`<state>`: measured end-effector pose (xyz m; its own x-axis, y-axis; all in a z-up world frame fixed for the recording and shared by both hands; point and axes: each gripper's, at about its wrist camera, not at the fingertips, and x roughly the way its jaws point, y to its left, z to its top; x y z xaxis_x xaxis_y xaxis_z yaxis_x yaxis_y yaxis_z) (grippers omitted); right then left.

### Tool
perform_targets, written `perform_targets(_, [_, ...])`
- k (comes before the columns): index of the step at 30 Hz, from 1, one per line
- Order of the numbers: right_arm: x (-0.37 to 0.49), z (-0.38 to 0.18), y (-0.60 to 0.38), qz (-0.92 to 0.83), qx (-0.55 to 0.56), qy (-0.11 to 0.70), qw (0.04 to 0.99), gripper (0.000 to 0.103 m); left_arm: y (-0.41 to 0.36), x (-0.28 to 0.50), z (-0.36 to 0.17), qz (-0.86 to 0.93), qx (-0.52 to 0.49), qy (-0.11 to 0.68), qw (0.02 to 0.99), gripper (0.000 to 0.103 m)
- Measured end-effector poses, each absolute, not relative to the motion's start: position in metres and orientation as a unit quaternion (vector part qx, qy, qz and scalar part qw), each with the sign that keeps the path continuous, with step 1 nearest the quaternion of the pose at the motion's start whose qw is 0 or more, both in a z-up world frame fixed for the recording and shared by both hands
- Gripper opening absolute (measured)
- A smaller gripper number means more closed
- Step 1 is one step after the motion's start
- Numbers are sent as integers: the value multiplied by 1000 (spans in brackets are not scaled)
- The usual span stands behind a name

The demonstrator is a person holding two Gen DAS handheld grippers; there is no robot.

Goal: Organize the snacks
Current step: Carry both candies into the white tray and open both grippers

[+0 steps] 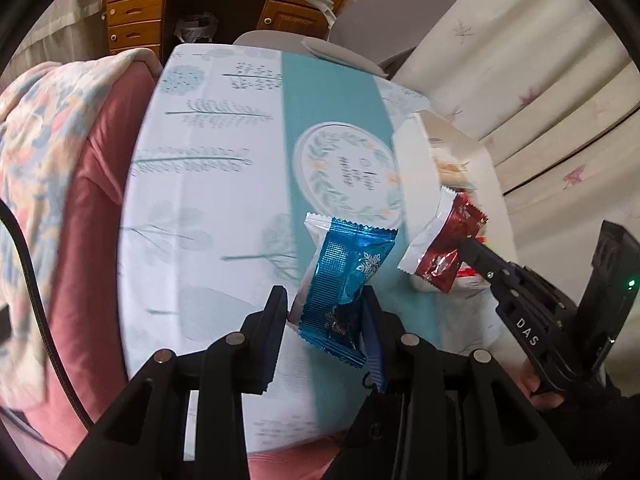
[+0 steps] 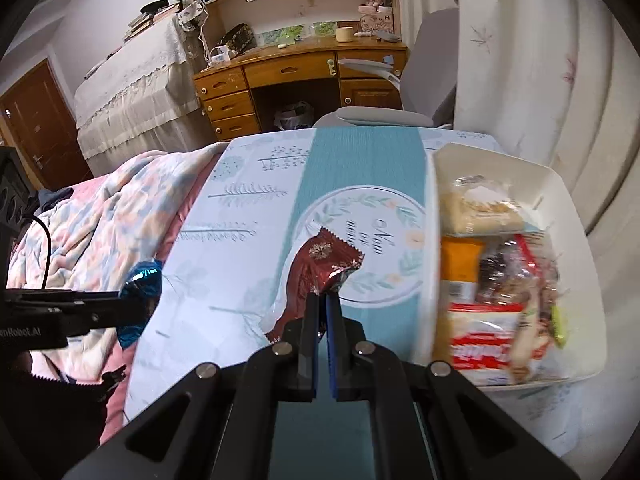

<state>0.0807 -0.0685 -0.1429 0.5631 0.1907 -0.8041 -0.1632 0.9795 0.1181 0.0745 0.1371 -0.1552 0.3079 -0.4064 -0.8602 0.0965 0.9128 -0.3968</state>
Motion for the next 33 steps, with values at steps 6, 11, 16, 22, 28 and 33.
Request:
perform_targets(6, [65,-136,-125,112,-2,453,884,3,78,59,-151,-156,-147,554,805,35])
perform_targets(11, [61,-134,-175,118,-10,453,884,3,23,57,-149,-161,-143,548,809,35])
perform_targets(16, [65,-136,-221,115,-12,455,883,3,-33,64,-150,-180,-140,547,805,35])
perform_targets(22, [76,-137,-263,103,-7,453,886,3,-87,82,-151,-206,-133,546,801,35])
perform_targets(28, [89,-136,-294,90,-9,445,891,4,-126,109,-147,-223,-120,537,805,35])
perform_targets(33, [94,-137,-314,90,-6,448,889,4,-148,130,-145,-221,-113,527,813,35])
